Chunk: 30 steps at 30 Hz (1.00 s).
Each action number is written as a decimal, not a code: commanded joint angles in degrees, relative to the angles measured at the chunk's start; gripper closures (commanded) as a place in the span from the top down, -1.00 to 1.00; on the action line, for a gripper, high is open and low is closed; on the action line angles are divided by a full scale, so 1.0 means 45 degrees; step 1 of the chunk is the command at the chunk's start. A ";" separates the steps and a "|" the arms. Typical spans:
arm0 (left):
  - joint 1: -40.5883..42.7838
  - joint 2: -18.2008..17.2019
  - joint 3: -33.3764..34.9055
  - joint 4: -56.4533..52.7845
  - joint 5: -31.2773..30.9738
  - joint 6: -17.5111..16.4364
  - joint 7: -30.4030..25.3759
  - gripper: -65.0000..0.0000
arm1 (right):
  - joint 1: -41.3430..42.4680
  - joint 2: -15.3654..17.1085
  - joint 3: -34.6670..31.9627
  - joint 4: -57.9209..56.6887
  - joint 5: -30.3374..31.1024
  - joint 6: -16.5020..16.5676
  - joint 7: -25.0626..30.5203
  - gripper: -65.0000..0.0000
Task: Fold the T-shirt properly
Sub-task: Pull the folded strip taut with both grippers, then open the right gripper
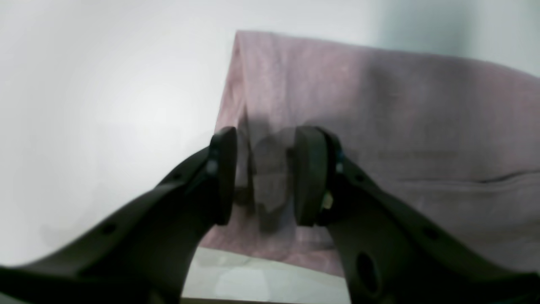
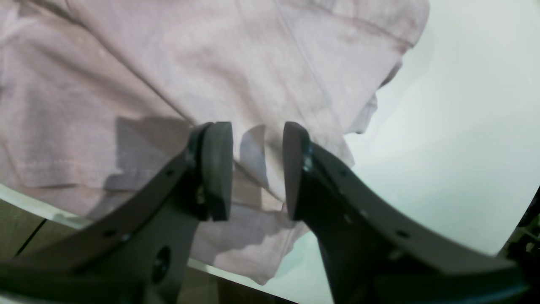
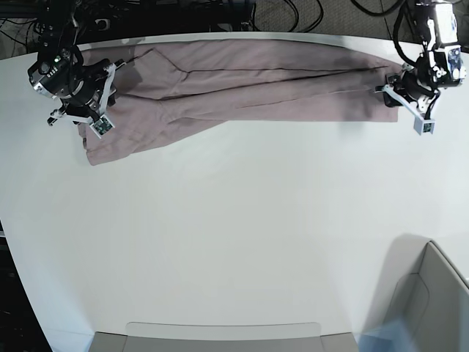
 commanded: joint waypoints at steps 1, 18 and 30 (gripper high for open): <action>-0.0016 -0.0240 -0.0106 0.0107 -0.0081 -0.0050 -0.0231 -0.29 | 0.0107 0.0171 0.0070 0.0187 0.0000 0.0144 0.0108 -0.36; 0.0707 -0.0592 0.0949 -0.0889 -0.0081 -0.0069 -0.0700 -0.29 | 0.0146 0.0484 0.0070 -0.0223 0.0059 0.0144 0.0127 -0.36; 0.0707 -0.0553 0.3234 -0.1378 -0.0062 -0.2355 -0.0602 -0.72 | 0.0146 0.0464 0.0090 -0.0223 0.0059 0.0144 0.0127 -0.36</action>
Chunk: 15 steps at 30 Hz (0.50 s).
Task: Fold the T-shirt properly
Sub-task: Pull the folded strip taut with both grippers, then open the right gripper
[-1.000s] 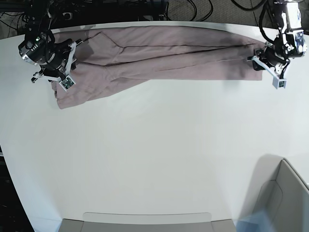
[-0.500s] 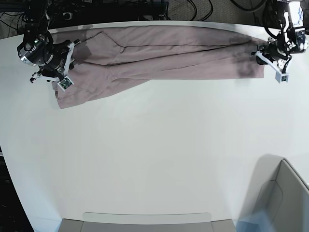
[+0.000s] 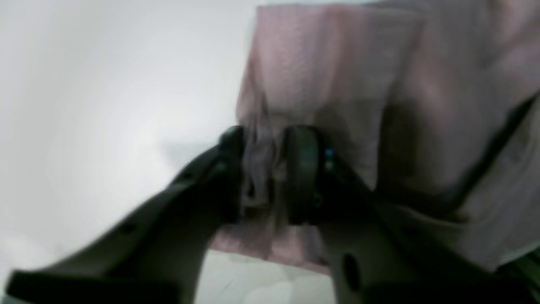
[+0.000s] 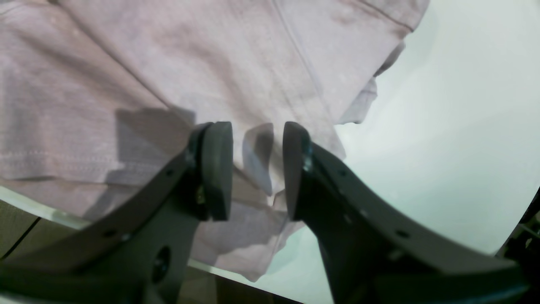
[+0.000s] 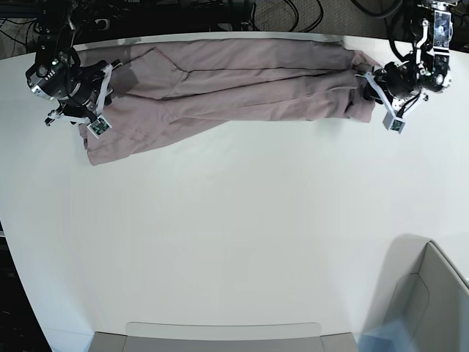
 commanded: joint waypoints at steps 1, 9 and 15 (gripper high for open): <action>0.0217 0.0054 -0.0236 -0.0676 0.0205 0.0040 0.0831 -0.94 | 0.0097 0.0119 0.0094 0.0199 0.0025 0.0144 0.0117 -0.36; -0.0487 0.0074 -0.4240 -0.3508 0.0205 -0.1464 0.0694 -1.00 | 0.0254 0.0080 0.0134 0.0199 0.0044 0.0144 0.0117 -0.36; -0.1327 0.0015 -0.5862 -0.3587 0.0264 -0.1582 0.0850 -1.00 | 0.0566 -0.0213 0.0134 0.0219 -0.0014 0.0144 0.0117 -0.36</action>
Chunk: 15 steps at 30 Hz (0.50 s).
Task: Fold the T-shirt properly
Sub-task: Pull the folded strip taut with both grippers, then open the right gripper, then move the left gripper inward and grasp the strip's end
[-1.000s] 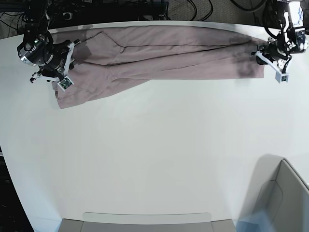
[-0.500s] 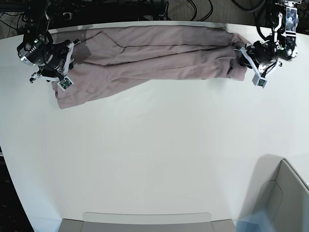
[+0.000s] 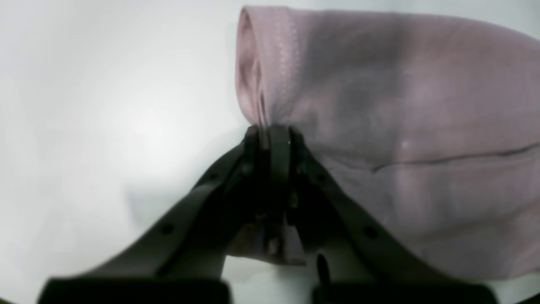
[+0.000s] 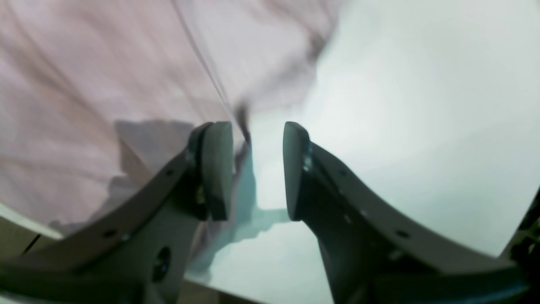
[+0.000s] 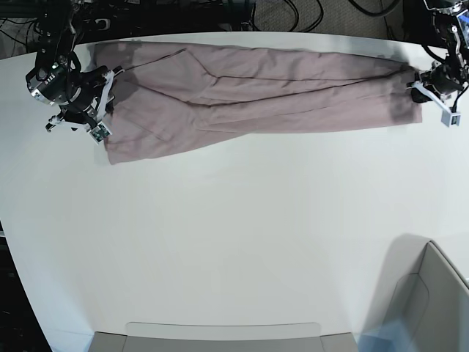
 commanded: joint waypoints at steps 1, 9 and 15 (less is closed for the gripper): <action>-0.0177 -0.0140 -0.0127 -0.0002 0.0546 0.0152 0.0471 -1.00 | 0.0256 0.0064 0.0095 0.0219 -0.0048 0.0144 0.0122 -0.36; -0.0509 -0.0355 -0.0752 0.1365 0.0546 0.0211 0.1311 -1.00 | 0.0275 -0.0503 0.0993 0.0258 -0.0009 0.0144 0.0122 -0.36; 0.0370 0.0192 -0.2510 0.4315 0.0526 0.0211 0.2464 -1.00 | 0.0236 -0.0503 0.1189 0.0219 -0.0009 0.0144 0.0122 -0.36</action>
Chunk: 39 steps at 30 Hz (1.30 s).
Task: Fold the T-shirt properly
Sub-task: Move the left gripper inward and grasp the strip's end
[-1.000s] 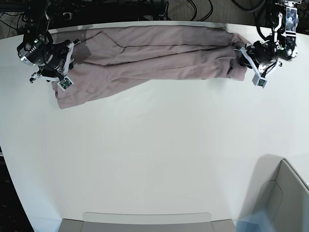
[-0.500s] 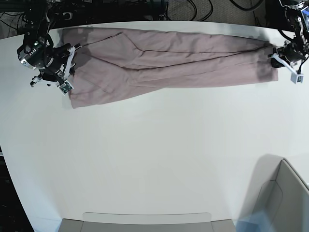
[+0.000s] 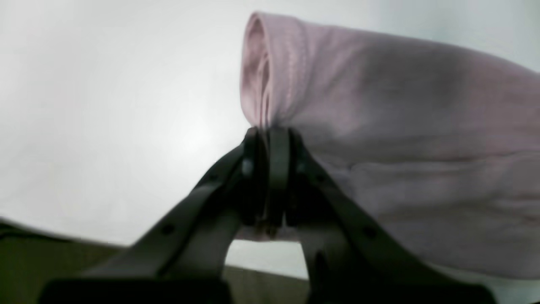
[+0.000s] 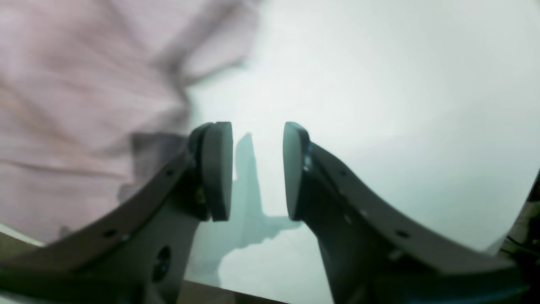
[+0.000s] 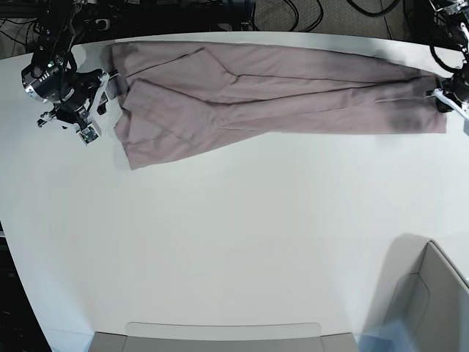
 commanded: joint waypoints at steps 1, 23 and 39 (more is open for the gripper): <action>0.0074 0.0038 -0.0350 0.0792 -0.0105 -0.0027 0.0158 -1.00 | 0.0071 0.0124 0.0052 0.0214 0.0034 0.0144 0.0142 -0.36; -0.0160 0.5391 0.3987 0.5051 -0.1590 -0.0007 0.1965 -1.00 | 0.0091 -0.0130 -0.0045 0.0194 0.0015 0.0144 0.0142 -0.36; -0.0395 0.6700 0.6898 0.4954 0.0051 0.0325 0.1389 -1.00 | 0.0032 -0.0130 -0.0045 0.0194 -0.0005 0.0144 0.0103 -0.36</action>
